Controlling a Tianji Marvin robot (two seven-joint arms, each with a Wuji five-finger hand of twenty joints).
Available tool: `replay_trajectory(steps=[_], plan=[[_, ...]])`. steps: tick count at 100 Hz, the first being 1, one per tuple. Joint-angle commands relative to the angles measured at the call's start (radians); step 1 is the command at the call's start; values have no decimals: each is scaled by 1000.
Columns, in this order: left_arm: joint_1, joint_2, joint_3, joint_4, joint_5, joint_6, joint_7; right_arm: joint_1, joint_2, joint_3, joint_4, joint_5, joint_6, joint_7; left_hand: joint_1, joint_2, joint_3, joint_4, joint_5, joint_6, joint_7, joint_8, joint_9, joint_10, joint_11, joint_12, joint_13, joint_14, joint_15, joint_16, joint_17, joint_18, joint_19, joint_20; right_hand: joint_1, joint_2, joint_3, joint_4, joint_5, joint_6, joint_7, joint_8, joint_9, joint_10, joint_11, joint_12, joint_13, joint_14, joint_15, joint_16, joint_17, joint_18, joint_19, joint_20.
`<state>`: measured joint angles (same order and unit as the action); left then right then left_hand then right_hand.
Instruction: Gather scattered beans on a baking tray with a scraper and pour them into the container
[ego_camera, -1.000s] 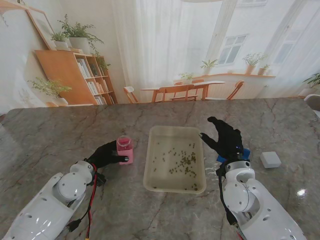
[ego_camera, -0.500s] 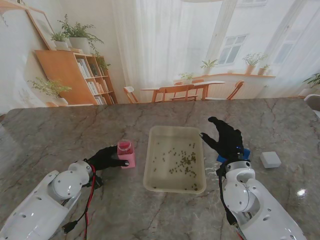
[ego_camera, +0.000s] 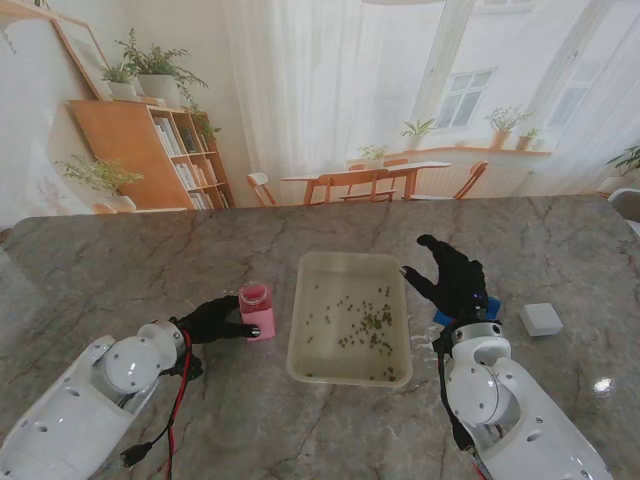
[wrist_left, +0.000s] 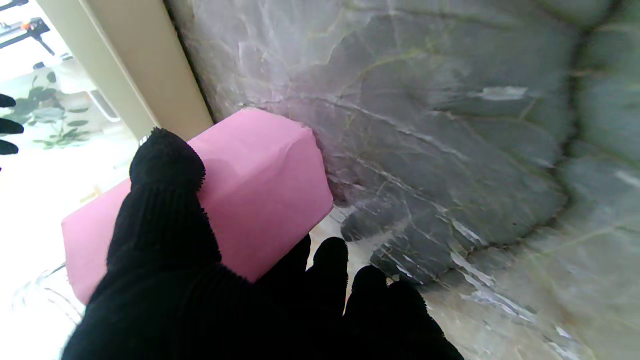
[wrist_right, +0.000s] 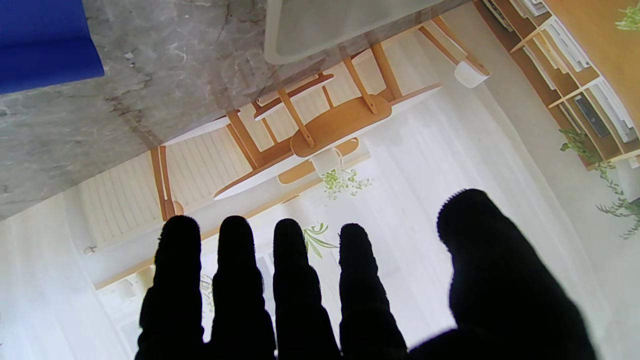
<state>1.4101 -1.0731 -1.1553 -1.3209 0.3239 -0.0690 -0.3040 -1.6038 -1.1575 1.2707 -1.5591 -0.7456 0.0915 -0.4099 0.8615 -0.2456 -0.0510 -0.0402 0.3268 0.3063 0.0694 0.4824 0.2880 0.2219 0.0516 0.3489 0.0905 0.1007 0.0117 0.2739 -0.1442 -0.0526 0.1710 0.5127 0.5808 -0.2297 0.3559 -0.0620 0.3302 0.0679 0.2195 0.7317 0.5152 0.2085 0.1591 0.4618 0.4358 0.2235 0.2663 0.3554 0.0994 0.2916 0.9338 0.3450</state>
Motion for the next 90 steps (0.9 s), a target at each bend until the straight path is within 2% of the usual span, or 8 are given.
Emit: replay_trajectory(steps=[1,15,17,22,41,48,69,90], plan=[[32,7,11,26,1,21,-23,-4,-3,2,1,3,2,15,-16,15,22,22,-54,24,-29,-22,-38,0,-14,-28,5,137,67,27,50,293,69,14,-7,33,-18,34,17,-23,5,-6,4,-12,7,19,8,-11,-7,11,-1,8,-16,24],[38,19,2,14,44,15,-48,-4,-3,2,1,4,2,17,-27,8,24,24,-154,38,-69,-83,-86,19,-20,-42,-20,146,67,23,53,297,33,13,-8,34,-19,34,16,-24,5,-7,5,-13,6,19,8,-12,-9,11,-1,7,-16,25],[39,20,1,12,50,14,-50,-4,-3,2,1,4,2,17,-26,8,24,25,-168,66,-73,-86,-95,22,-22,-44,-25,148,66,22,52,297,31,12,-8,35,-19,34,15,-24,4,-7,6,-13,6,19,8,-11,-8,11,-1,7,-16,25],[42,23,-3,8,64,13,-55,-5,-3,2,1,3,2,17,-28,10,24,25,-190,75,-79,-93,-110,28,-25,-46,-32,148,66,22,50,297,27,11,-8,35,-20,34,15,-24,4,-7,6,-14,6,19,8,-11,-9,11,-1,7,-16,25],[56,29,-23,-8,109,7,-55,-6,-2,3,0,3,3,19,-44,9,26,28,-190,81,-102,-269,-141,49,-25,-57,-45,160,73,20,57,304,11,11,-9,35,-21,34,16,-24,5,-8,5,-13,5,19,8,-11,-10,11,-1,7,-17,26],[64,30,-34,-16,135,2,-46,-6,-2,3,0,2,2,19,-52,8,26,29,-186,104,-108,-335,-146,56,-25,-58,-42,163,76,21,64,308,14,12,-8,35,-21,34,16,-22,5,-8,5,-13,5,19,7,-12,-10,11,-2,6,-19,26],[108,36,-90,-67,213,5,-36,-7,-2,5,0,0,3,16,-41,-1,29,30,-188,119,-112,-372,-151,59,-26,-60,-40,164,79,22,70,306,19,10,-8,35,-21,34,14,-22,5,-9,4,-12,5,19,6,-10,-11,12,-2,6,-20,26],[218,37,-204,-182,368,27,12,-10,-3,9,0,-4,5,11,-16,8,33,33,-184,111,-103,-385,-144,55,-23,-60,-39,153,78,20,70,295,23,5,-7,35,-21,34,14,-23,5,-9,5,-9,5,19,6,-10,-11,12,-2,6,-20,27]])
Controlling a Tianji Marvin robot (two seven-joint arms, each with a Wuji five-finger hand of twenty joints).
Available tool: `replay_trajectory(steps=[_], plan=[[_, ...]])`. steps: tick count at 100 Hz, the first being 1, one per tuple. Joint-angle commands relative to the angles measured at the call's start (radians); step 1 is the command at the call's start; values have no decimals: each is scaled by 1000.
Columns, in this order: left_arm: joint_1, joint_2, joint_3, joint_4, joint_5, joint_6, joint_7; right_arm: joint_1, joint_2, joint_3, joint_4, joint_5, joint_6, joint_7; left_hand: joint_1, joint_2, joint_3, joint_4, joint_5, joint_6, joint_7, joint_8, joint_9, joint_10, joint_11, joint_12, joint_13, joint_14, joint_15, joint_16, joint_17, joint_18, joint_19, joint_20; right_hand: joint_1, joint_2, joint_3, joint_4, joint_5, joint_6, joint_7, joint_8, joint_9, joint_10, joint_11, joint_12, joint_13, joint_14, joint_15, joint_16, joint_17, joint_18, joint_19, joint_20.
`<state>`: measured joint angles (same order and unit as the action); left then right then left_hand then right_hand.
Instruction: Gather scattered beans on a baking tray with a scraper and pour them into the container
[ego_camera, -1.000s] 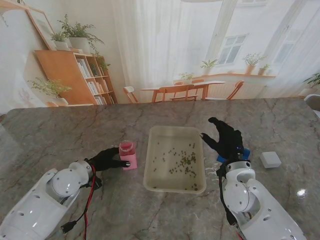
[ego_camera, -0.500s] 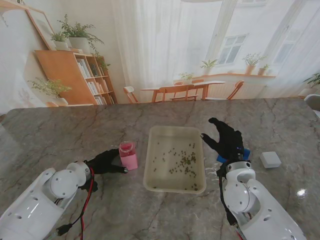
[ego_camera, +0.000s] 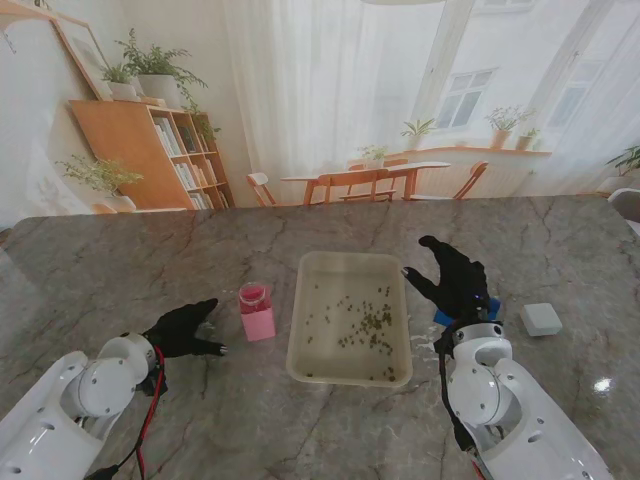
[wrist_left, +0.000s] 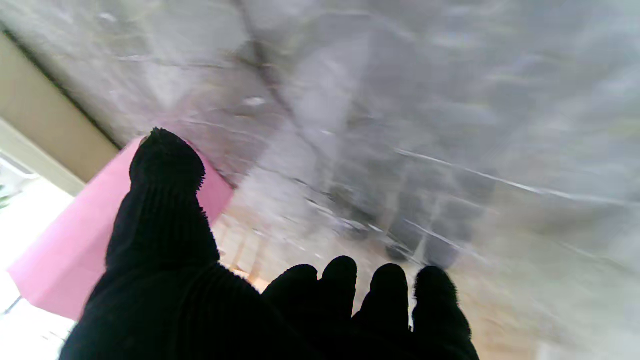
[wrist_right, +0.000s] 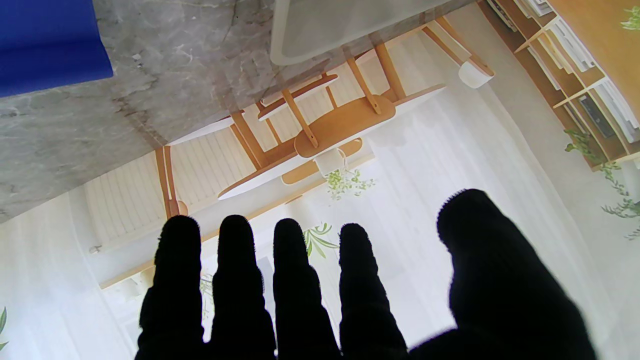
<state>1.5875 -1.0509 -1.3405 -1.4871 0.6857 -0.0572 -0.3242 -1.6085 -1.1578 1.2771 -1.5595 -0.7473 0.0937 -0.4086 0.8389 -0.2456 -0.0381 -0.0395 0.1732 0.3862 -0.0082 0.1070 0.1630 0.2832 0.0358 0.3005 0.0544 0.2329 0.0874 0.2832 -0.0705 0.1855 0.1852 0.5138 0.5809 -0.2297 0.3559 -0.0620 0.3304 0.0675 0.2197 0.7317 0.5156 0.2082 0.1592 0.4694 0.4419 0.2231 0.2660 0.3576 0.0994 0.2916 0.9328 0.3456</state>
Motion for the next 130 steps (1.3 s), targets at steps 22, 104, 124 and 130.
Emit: replay_trajectory(steps=[22,104,124,130], plan=[[184,-17,-144,-163,152,5,265,-21,0,22,-15,-16,4,9,45,100,13,28,-33,-1,4,54,10,-35,0,-4,6,-13,-9,-7,1,29,-1,-26,-9,34,-21,34,13,-24,4,-10,5,-13,5,12,2,-10,-11,10,-2,6,-20,28],[354,-63,-138,-380,274,-173,674,23,110,247,-40,-297,-329,396,39,289,1,10,75,-85,76,308,193,-80,28,25,163,-42,10,3,68,62,145,-6,9,30,-21,36,-103,39,-47,-21,-115,-2,-24,4,-37,-18,-4,12,-11,-16,-24,28],[369,-65,-145,-385,281,-166,693,118,138,230,36,-339,-390,517,40,290,0,10,78,-83,75,312,193,-84,27,26,165,-45,9,4,68,58,150,-8,7,-2,-18,38,-202,127,-125,-38,-235,35,-53,-17,-147,-14,-47,-35,-76,-39,-58,-3],[371,-66,-145,-387,280,-162,693,149,145,214,61,-349,-400,553,41,290,0,9,78,-80,74,313,194,-85,28,27,165,-45,9,5,68,58,152,-8,-11,-19,1,35,-206,164,-200,-60,-279,54,-62,-37,-193,-2,-62,-71,-107,-46,-74,-39]])
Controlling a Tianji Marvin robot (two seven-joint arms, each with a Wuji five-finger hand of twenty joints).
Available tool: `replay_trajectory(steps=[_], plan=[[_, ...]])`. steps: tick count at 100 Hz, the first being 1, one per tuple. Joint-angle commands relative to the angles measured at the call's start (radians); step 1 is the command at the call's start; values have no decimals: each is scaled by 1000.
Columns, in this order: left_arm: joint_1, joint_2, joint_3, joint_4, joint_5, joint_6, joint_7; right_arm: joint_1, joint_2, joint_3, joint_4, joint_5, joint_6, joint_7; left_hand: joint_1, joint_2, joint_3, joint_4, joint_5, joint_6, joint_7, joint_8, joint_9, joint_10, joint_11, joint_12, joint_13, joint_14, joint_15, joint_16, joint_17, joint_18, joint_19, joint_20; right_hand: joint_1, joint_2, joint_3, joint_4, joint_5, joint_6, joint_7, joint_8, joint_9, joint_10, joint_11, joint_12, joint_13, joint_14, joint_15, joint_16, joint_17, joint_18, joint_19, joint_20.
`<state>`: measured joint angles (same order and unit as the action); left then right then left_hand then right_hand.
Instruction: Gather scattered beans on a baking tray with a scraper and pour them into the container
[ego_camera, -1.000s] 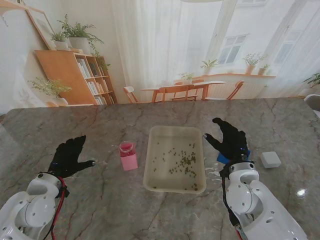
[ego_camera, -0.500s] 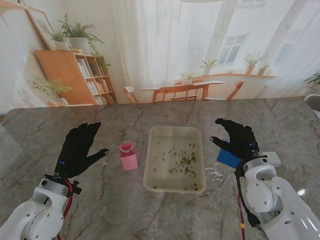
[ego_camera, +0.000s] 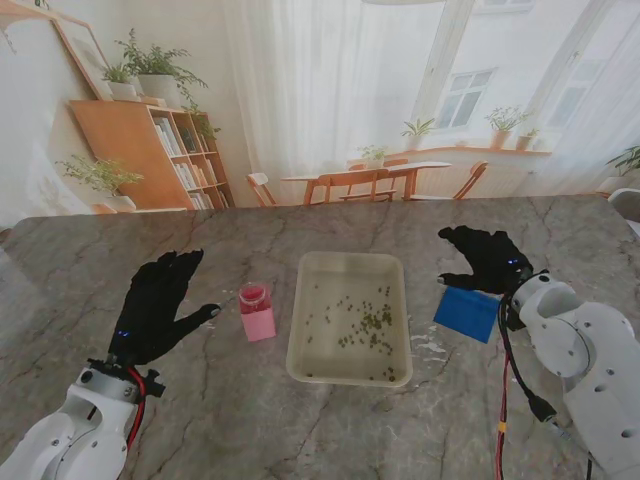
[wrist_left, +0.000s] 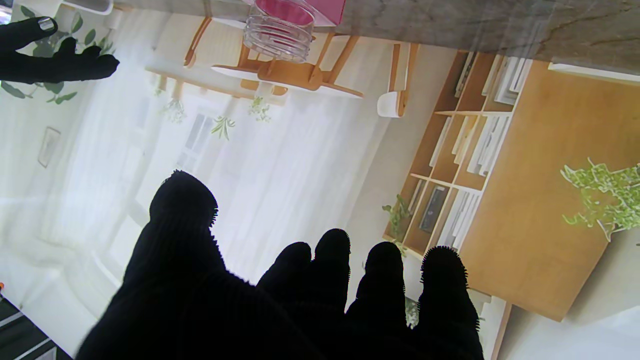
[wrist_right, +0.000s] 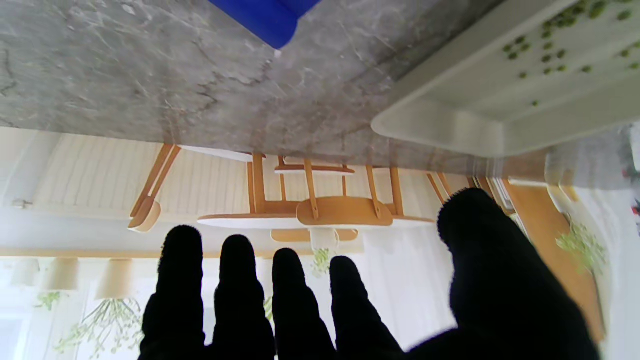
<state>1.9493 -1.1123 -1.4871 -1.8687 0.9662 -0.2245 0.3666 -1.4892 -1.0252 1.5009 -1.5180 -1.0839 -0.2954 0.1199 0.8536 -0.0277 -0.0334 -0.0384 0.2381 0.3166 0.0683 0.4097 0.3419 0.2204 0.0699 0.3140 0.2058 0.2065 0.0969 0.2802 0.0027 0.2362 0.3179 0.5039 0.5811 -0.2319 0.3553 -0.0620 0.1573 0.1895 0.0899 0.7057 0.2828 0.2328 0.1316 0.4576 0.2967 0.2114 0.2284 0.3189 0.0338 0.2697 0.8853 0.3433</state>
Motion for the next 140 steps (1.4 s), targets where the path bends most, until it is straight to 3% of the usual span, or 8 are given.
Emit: replay_trajectory(steps=[1,5,19,35,37,40,112,140], plan=[[10,-4,1,-5,-1,5,2,35,13,-13,24,-14,-12,31,27,72,-5,8,13,-11,-2,11,15,-22,-7,13,15,-19,0,8,-4,7,20,2,-14,-19,2,35,-32,46,-78,-37,-53,31,-36,-27,-55,11,-27,-35,-46,-25,-28,-40],[11,-4,1,-7,-2,8,0,57,18,-26,43,-20,-19,52,29,68,-5,8,14,-11,-2,11,16,-21,-6,13,15,-19,0,8,-5,6,21,2,-22,-27,6,34,-25,65,-110,-61,-71,40,-41,-33,-76,14,-37,-46,-60,-29,-38,-55],[12,-4,1,-11,-3,17,-10,144,35,-83,133,-36,-55,113,33,64,-4,8,16,-9,-3,12,16,-23,-7,14,16,-20,0,9,-4,4,24,1,-41,-50,24,28,-2,120,-138,-352,-122,62,-36,-59,-119,24,-32,-77,-79,-37,-27,-113],[7,-2,3,-10,-9,28,-28,234,52,-163,251,-80,-102,107,34,64,-5,7,17,-6,-4,13,16,-23,-7,14,17,-21,1,10,-5,4,27,0,-26,-60,17,27,13,176,-150,-547,-165,103,-45,-69,-176,53,-15,-83,-127,-26,-7,-150],[7,-2,3,-10,-9,30,-30,239,54,-170,258,-86,-104,106,34,64,-5,7,17,-5,-4,13,15,-24,-7,14,18,-21,1,10,-4,4,28,0,-20,-59,9,28,21,182,-141,-640,-163,108,-61,-67,-182,58,-4,-89,-136,-24,9,-167],[6,-2,4,-9,-9,32,-34,240,55,-175,259,-92,-102,110,34,63,-5,7,17,-5,-4,14,16,-25,-6,14,18,-22,1,10,-4,4,29,0,-13,-61,8,29,23,192,-139,-668,-167,115,-68,-67,-194,64,-3,-91,-143,-18,12,-173],[-19,5,22,4,-21,80,-103,362,74,-380,544,-30,1,75,37,60,-4,8,20,0,-5,15,18,-29,-6,16,25,-25,3,12,-2,-1,41,-5,1,-61,9,30,29,216,-130,-704,-164,132,-74,-31,-205,79,30,-77,-147,2,13,-185],[-34,7,33,13,-28,85,-121,410,65,-473,645,63,31,24,40,59,-4,8,19,3,-5,15,19,-29,-5,16,28,-24,4,13,-2,-1,46,-6,-76,-93,139,14,19,203,-110,-629,-142,103,11,-6,-151,55,63,-66,-114,-17,62,-155]])
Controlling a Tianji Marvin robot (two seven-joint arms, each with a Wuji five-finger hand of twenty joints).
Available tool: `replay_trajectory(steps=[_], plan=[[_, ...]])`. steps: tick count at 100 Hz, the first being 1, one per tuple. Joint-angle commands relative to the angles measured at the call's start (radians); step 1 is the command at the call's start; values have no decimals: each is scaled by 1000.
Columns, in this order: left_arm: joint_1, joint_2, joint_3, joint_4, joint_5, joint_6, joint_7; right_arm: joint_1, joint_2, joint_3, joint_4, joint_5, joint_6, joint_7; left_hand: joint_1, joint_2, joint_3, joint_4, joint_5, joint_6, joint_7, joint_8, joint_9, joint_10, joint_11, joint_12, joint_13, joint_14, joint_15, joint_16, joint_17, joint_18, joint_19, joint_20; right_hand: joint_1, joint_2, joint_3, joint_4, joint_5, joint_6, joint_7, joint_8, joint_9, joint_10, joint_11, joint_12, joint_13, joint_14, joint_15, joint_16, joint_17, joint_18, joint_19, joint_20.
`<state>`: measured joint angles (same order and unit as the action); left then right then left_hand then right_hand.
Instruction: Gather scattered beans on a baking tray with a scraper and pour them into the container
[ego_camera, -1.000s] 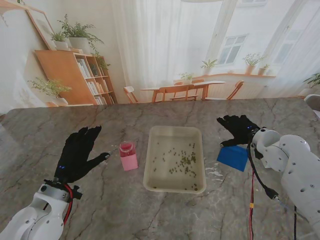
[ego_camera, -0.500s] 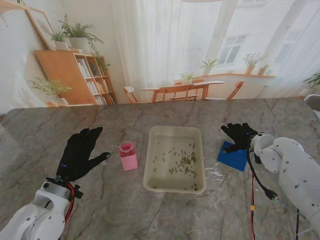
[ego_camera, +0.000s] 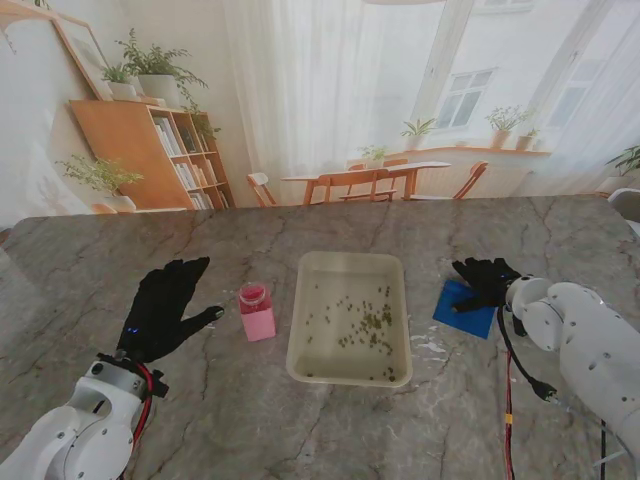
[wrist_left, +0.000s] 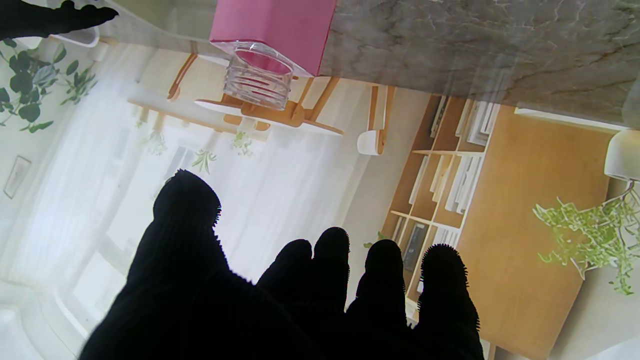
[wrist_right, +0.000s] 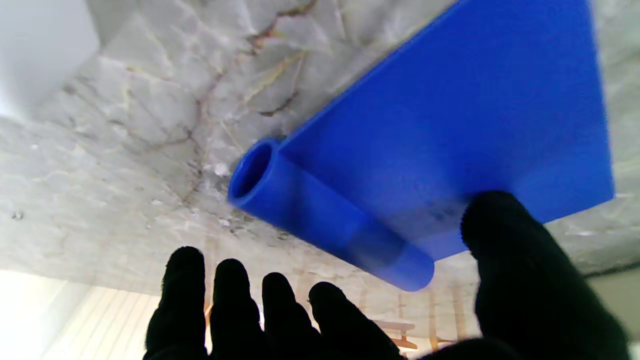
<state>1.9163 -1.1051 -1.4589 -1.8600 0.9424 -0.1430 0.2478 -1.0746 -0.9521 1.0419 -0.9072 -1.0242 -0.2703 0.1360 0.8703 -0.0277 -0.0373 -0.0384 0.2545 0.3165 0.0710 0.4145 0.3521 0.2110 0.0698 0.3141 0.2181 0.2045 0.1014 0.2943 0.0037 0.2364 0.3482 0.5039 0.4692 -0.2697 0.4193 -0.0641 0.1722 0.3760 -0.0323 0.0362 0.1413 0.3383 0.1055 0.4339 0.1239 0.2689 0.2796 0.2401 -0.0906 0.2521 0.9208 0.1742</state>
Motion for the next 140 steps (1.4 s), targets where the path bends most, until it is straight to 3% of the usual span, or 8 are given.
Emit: replay_trajectory(steps=[1,4,10,21,49,88,111,140], plan=[[-1,0,5,5,-4,4,-3,-3,-9,-18,37,8,6,5,23,59,-1,8,3,3,-8,10,9,-20,-5,16,16,-22,0,-1,-3,-1,16,-6,34,-57,78,15,3,16,13,47,2,-4,41,18,26,-4,14,14,14,0,28,16],[-2,0,6,5,-4,4,-4,1,-10,-30,47,18,4,-1,23,59,-1,8,3,3,-8,10,10,-19,-5,16,16,-23,0,-1,-3,-1,16,-7,33,-60,82,14,4,12,15,56,14,-8,49,19,45,-7,22,18,30,-1,35,20],[-3,0,7,7,-5,4,-5,10,-11,-53,65,31,-6,-15,23,59,-1,8,4,3,-8,10,11,-19,-5,16,18,-22,0,0,-2,-2,18,-7,14,-71,112,8,-12,8,14,252,42,-18,74,30,97,-16,46,43,77,-2,54,58],[-3,0,7,7,-6,5,-4,17,-16,-87,95,71,-16,-30,24,59,0,8,5,4,-7,11,13,-21,-4,17,21,-24,2,1,-1,-1,20,-7,1,-87,140,7,-27,-11,28,428,86,-45,92,42,159,-41,68,61,131,-15,79,89],[-4,0,8,10,-4,4,-2,-3,-18,-54,93,80,-43,-39,27,55,-1,8,6,4,-7,11,16,-20,-3,18,29,-22,5,3,0,-4,28,-8,-29,-80,147,4,-40,-34,47,578,116,-68,92,40,183,-56,61,61,147,-24,67,89],[-4,0,6,11,-5,4,-4,-11,-13,-42,93,85,-124,-27,31,52,-1,8,36,8,5,14,22,-23,-2,20,39,-25,7,6,2,-2,38,-10,-200,-10,61,-21,-36,-29,12,579,99,-55,59,29,165,-45,11,48,116,-15,-10,49],[-7,1,6,14,-5,0,-8,-20,-13,-27,84,101,-147,-1,34,48,-1,9,38,7,4,13,26,-23,-1,20,45,-25,9,7,3,-3,42,-13,-345,62,18,-45,-24,8,2,461,77,-23,27,23,145,-23,-36,51,86,8,-50,15],[-8,1,6,15,-10,1,-11,-90,-16,34,0,45,-146,-30,37,48,0,8,40,8,4,12,30,-23,0,21,52,-25,11,8,5,-3,47,-16,-288,39,30,-36,-21,31,-4,433,60,-1,19,26,147,-6,-41,58,86,24,-56,19]])
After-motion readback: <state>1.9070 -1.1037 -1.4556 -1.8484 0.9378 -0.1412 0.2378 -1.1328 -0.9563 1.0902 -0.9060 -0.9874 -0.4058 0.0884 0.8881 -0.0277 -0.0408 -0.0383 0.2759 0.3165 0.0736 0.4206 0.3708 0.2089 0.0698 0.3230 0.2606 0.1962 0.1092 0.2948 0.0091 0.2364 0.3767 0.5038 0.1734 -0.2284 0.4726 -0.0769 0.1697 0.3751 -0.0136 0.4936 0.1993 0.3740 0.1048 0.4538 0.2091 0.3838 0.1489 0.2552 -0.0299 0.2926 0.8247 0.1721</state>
